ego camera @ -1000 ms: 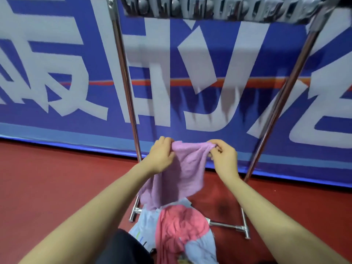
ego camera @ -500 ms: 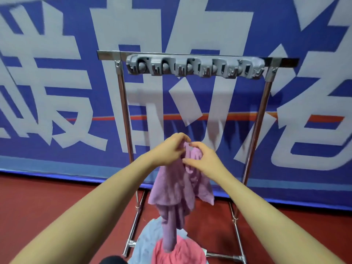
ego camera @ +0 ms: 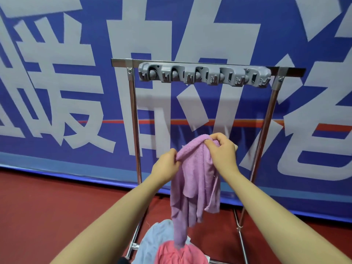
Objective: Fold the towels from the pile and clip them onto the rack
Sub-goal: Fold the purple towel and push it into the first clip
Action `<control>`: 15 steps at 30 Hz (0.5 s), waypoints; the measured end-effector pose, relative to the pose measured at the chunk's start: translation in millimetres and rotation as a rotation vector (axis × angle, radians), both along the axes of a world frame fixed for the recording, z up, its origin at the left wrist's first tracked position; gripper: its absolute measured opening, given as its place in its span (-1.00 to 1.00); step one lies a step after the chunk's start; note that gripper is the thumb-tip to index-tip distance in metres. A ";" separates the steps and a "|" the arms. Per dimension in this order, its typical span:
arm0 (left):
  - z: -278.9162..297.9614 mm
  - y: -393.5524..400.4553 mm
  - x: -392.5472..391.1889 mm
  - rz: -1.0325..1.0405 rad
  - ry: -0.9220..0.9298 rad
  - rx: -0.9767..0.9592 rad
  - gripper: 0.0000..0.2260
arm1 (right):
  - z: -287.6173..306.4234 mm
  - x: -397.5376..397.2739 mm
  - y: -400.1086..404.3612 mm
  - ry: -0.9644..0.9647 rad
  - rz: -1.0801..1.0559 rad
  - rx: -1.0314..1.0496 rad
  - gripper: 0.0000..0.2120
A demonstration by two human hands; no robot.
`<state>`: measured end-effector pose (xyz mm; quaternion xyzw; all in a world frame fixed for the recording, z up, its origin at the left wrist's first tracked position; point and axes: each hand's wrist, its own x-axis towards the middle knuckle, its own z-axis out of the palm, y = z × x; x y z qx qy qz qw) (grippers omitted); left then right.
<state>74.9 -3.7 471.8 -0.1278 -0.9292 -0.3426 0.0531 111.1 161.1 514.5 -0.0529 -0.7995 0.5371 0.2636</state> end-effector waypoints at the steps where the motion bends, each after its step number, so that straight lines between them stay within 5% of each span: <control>1: -4.3 0.9 0.8 0.038 -0.034 0.027 -0.97 | -2.7 1.5 1.1 0.000 -0.013 0.031 -0.92; 6: -2.8 3.0 -4.7 0.095 -0.036 0.208 -0.92 | -16.6 5.1 12.7 0.011 -0.057 0.295 -0.93; 13: 38.3 11.0 -15.3 -0.282 0.133 0.107 -0.84 | -17.7 -0.6 7.0 -0.113 0.114 0.415 -0.63; 15: 50.9 13.5 -16.2 -0.366 0.158 0.092 -0.84 | -16.6 -4.5 -2.0 -0.153 0.151 0.429 -0.68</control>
